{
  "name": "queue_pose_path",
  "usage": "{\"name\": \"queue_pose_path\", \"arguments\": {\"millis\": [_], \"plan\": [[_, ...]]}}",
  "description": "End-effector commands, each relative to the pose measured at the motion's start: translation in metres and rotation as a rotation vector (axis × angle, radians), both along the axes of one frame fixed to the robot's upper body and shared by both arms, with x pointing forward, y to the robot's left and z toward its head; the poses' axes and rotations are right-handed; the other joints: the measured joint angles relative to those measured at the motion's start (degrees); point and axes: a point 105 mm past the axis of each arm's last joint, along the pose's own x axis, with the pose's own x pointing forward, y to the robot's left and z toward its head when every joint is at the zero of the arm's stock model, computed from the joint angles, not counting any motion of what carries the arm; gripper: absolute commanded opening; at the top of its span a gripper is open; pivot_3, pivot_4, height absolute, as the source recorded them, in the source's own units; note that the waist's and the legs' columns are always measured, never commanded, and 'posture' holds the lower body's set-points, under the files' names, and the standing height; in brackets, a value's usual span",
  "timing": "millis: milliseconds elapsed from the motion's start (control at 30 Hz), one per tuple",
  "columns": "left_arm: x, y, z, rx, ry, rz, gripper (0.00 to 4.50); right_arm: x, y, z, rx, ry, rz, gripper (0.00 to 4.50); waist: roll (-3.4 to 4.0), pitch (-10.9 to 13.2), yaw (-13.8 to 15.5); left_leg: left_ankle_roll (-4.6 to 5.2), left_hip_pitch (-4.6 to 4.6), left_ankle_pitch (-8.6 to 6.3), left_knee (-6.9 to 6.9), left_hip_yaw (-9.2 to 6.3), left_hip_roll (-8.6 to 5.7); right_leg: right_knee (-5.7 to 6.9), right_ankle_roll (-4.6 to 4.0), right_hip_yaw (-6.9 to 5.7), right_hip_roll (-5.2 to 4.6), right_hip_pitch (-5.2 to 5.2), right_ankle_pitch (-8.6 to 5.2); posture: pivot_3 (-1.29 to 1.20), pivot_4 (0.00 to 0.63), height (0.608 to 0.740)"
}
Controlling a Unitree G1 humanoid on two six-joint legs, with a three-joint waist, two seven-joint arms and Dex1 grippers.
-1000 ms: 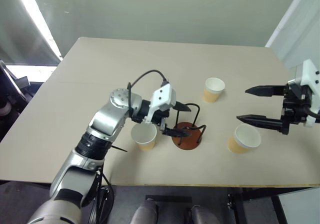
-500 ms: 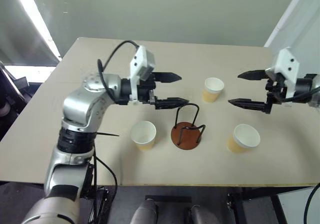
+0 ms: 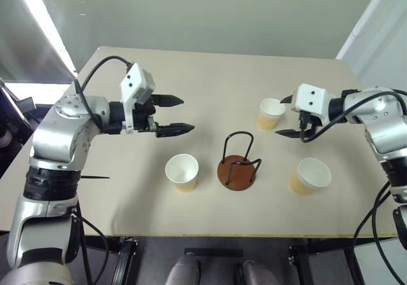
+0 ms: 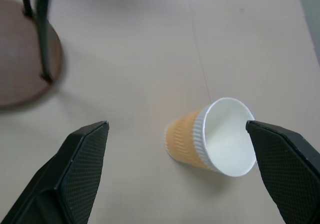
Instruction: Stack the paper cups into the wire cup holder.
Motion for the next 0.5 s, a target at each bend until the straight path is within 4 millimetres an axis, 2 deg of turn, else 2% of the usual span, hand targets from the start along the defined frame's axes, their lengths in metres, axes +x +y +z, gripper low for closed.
{"name": "queue_pose_path", "arguments": {"millis": [33,233,500], "plan": [[-0.004,0.000,0.010,-0.016,-0.059,-0.002,4.46,0.007,-0.002,0.009,-0.060,-0.038,0.021,4.50,0.00,0.0,-0.1,-0.01,0.00,0.00,-0.04,0.01,0.00,0.00,-0.04,0.00,0.00,-0.02,-0.01,0.00,0.150,0.740],[-0.001,0.000,0.011,-0.031,-0.070,0.007,4.46,0.023,-0.005,-0.001,-0.137,-0.040,0.019,4.50,0.00,0.0,-0.1,-0.13,-0.02,0.04,-0.27,0.04,0.03,0.09,-0.23,-0.01,0.00,-0.21,-0.07,0.00,0.150,0.740],[0.000,-0.004,0.011,-0.041,-0.075,0.003,4.46,0.037,0.000,-0.013,-0.181,-0.041,0.026,4.50,0.02,0.0,-0.1,-0.19,-0.07,0.02,-0.30,0.05,0.03,0.21,-0.30,-0.01,0.00,-0.27,-0.07,0.00,0.150,0.740]]}}
